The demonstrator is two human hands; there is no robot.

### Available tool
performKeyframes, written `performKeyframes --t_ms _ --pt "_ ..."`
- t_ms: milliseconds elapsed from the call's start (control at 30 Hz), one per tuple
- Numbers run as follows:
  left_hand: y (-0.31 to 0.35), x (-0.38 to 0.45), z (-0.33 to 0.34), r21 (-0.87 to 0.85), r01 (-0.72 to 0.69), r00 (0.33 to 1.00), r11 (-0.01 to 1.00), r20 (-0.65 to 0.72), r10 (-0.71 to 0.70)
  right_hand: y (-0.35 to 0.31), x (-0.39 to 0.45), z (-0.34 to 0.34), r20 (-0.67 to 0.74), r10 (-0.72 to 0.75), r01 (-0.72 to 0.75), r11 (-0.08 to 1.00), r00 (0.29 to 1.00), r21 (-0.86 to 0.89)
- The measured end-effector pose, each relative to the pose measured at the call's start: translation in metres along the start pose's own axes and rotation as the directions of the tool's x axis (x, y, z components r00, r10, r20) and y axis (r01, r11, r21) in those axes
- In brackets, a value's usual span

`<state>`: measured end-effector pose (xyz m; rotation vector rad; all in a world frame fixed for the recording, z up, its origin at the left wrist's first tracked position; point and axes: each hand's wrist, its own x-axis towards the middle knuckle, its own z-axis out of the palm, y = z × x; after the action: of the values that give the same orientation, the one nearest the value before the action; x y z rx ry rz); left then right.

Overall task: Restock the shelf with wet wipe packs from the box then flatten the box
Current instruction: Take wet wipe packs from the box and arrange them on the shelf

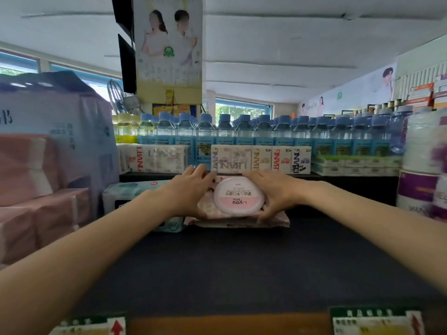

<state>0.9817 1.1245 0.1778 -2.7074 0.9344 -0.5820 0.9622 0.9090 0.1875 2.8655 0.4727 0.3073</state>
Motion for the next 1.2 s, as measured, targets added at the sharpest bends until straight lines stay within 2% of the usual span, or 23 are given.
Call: performKeyframes --t_ms 133,333,433,533,600,667,700,733,767,800,833,867,900,933,1000,1067,1133,1200 --pt "0.002 0.005 -0.001 0.097 0.019 1.0 0.995 -0.006 -0.018 -0.002 -0.002 0.003 -0.026 0.006 -0.006 1.0 1.0 -0.011" --pt "0.012 0.009 0.009 0.09 -0.015 1.0 0.996 -0.002 0.016 -0.013 -0.005 0.005 -0.047 0.049 -0.053 0.994 0.998 -0.095" --pt "0.026 0.018 0.019 0.167 -0.036 0.992 0.985 -0.112 0.055 -0.027 -0.007 0.004 -0.079 0.079 -0.092 0.981 0.994 -0.17" --pt "0.032 0.026 0.018 0.151 -0.01 0.984 0.988 -0.175 0.037 -0.036 -0.018 -0.005 -0.133 0.185 -0.207 0.961 0.974 -0.181" --pt "0.034 0.026 0.017 0.141 0.014 0.98 0.99 -0.196 0.014 -0.037 -0.031 -0.011 -0.268 0.256 -0.292 0.951 0.929 -0.103" --pt "0.037 0.023 0.016 0.126 0.027 0.967 0.992 -0.254 0.006 -0.036 -0.049 -0.012 -0.417 0.302 -0.302 0.951 0.857 0.068" --pt "0.039 0.023 0.014 0.126 0.02 0.954 0.992 -0.298 0.019 -0.034 -0.056 -0.011 -0.409 0.355 -0.327 0.935 0.841 0.138" --pt "0.042 0.023 0.008 0.14 0.001 0.938 0.99 -0.344 0.047 -0.035 -0.063 -0.012 -0.297 0.441 -0.377 0.892 0.847 0.25" --pt "0.045 0.023 0.001 0.166 -0.02 0.916 0.986 -0.393 0.085 -0.035 -0.069 -0.011 -0.085 0.516 -0.426 0.78 0.852 0.458" --pt "0.048 0.025 -0.007 0.198 -0.036 0.893 0.98 -0.433 0.121 -0.036 -0.072 -0.012 0.178 0.519 -0.482 0.54 0.836 0.689" --pt "0.052 0.026 -0.018 0.221 -0.039 0.875 0.975 -0.463 0.14 -0.037 -0.075 -0.015 0.397 0.404 -0.507 0.214 0.824 0.835" --pt "0.058 0.027 -0.026 0.23 -0.032 0.871 0.973 -0.47 0.14 -0.035 -0.076 -0.016 0.487 0.256 -0.483 -0.083 0.835 0.872" --pt "0.063 0.029 -0.032 0.225 -0.022 0.869 0.974 -0.478 0.131 -0.033 -0.076 -0.018 0.484 0.172 -0.425 -0.293 0.858 0.856" --pt "0.068 0.031 -0.037 0.223 -0.013 0.854 0.975 -0.505 0.127 -0.033 -0.075 -0.019 0.453 0.148 -0.351 -0.443 0.879 0.825" --pt "0.076 0.031 -0.042 0.265 0.015 0.811 0.964 -0.567 0.143 -0.034 -0.068 -0.02 0.411 0.216 -0.196 -0.628 0.886 0.753" --pt "0.078 0.027 -0.045 0.33 -0.009 0.725 0.944 -0.647 0.233 -0.035 -0.059 -0.019 0.396 0.306 -0.048 -0.736 0.865 0.675" --pt "0.078 0.021 -0.049 0.432 -0.022 0.623 0.901 -0.699 0.351 -0.034 -0.05 -0.023 0.4 0.339 0.036 -0.8 0.852 0.599" --pt "0.076 0.009 -0.059 0.475 -0.015 0.556 0.88 -0.727 0.403 -0.032 -0.046 -0.036 0.381 0.362 0.083 -0.808 0.851 0.583"
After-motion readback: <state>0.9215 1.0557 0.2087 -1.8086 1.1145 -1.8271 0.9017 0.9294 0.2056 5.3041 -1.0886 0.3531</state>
